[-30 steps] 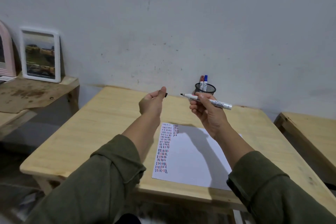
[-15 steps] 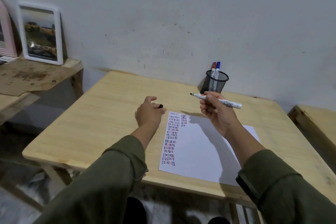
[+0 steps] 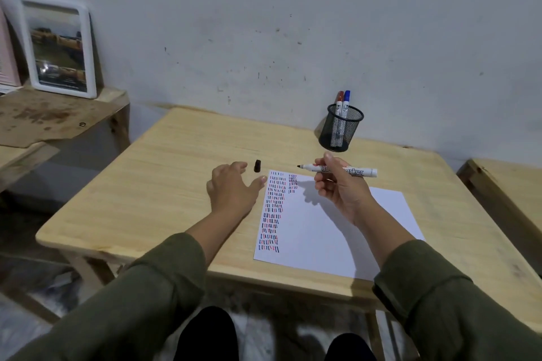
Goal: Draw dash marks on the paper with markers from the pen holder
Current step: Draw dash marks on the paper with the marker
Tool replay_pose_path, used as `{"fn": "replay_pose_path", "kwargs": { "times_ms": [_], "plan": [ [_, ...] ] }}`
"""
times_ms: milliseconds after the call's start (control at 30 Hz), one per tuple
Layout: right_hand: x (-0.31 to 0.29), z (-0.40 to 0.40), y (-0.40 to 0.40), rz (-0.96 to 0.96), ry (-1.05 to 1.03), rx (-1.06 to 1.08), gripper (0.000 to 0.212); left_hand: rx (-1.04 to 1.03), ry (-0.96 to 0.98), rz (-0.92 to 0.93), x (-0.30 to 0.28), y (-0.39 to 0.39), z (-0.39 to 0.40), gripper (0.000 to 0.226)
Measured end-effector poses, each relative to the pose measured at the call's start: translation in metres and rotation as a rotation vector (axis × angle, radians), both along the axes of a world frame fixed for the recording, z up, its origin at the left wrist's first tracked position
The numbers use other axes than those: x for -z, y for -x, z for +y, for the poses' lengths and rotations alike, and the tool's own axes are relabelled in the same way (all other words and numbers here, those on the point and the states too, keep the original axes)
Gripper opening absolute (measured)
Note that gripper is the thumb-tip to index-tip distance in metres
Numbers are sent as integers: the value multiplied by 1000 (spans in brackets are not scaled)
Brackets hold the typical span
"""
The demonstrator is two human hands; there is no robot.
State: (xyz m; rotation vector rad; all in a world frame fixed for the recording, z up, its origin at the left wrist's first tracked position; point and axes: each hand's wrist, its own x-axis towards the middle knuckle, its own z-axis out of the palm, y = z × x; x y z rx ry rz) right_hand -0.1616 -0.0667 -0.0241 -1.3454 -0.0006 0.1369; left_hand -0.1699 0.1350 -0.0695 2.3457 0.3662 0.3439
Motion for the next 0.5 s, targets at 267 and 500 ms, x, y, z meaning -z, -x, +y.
{"fn": "replay_pose_path", "kwargs": {
  "times_ms": [267, 500],
  "plan": [
    [19, 4, 14, 69, 79, 169, 13, 108, -328, 196, 2, 30, -1, 98],
    [25, 3, 11, 39, 256, 216, 12, 105, -351, 195, 0, 32, -2, 99]
  ]
}}
